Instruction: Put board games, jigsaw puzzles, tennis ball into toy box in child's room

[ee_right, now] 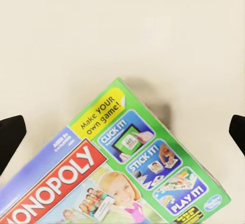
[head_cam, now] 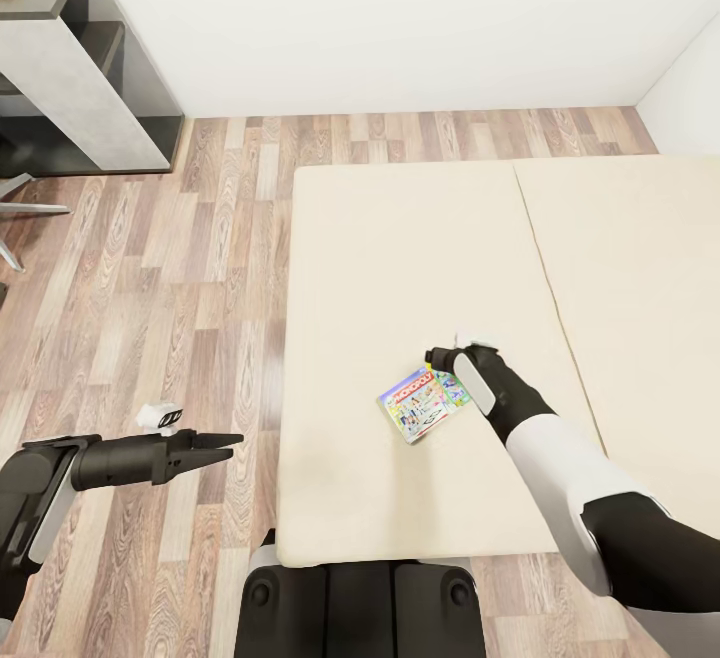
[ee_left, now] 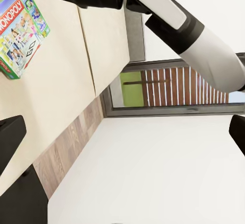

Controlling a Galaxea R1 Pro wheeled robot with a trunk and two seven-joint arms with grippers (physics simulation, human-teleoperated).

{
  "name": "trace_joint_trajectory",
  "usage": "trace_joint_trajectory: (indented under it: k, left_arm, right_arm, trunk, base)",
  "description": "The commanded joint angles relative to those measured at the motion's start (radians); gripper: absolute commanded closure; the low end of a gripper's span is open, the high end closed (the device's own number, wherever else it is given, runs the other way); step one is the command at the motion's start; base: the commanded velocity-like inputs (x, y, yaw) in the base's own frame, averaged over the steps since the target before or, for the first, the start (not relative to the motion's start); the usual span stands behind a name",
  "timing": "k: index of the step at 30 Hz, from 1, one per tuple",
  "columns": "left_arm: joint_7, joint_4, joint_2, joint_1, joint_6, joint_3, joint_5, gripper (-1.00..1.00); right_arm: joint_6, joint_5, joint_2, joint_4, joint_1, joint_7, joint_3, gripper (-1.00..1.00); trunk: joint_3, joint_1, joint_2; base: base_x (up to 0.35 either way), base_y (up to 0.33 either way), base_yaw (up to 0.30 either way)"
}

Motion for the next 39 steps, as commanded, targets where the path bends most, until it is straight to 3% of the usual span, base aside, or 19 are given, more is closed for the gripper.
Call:
trace_joint_trajectory:
  k: [1, 11, 39]
  left_arm:
    - [-0.004, 0.0, 0.0, 0.0, 0.011, 0.0, 0.0, -1.0]
    - [-0.004, 0.0, 0.004, 0.0, 0.011, 0.001, 0.001, -1.0]
    - [-0.004, 0.0, 0.005, 0.0, 0.011, 0.001, 0.001, -1.0]
  right_arm:
    - [0.003, -0.013, 0.001, -0.001, -0.001, -0.01, 0.005, -1.0]
    - [0.001, -0.018, 0.027, -0.002, -0.002, -0.009, 0.002, -1.0]
    - [0.003, -0.02, 0.027, -0.004, -0.006, -0.008, 0.001, -1.0]
  trunk:
    - [-0.001, 0.001, -0.002]
    - [-0.001, 0.001, -0.002]
    - [-0.037, 0.001, -0.002]
  base:
    - [0.0, 0.0, 0.0]
    - [0.0, 0.0, 0.0]
    - [0.0, 0.0, 0.0]
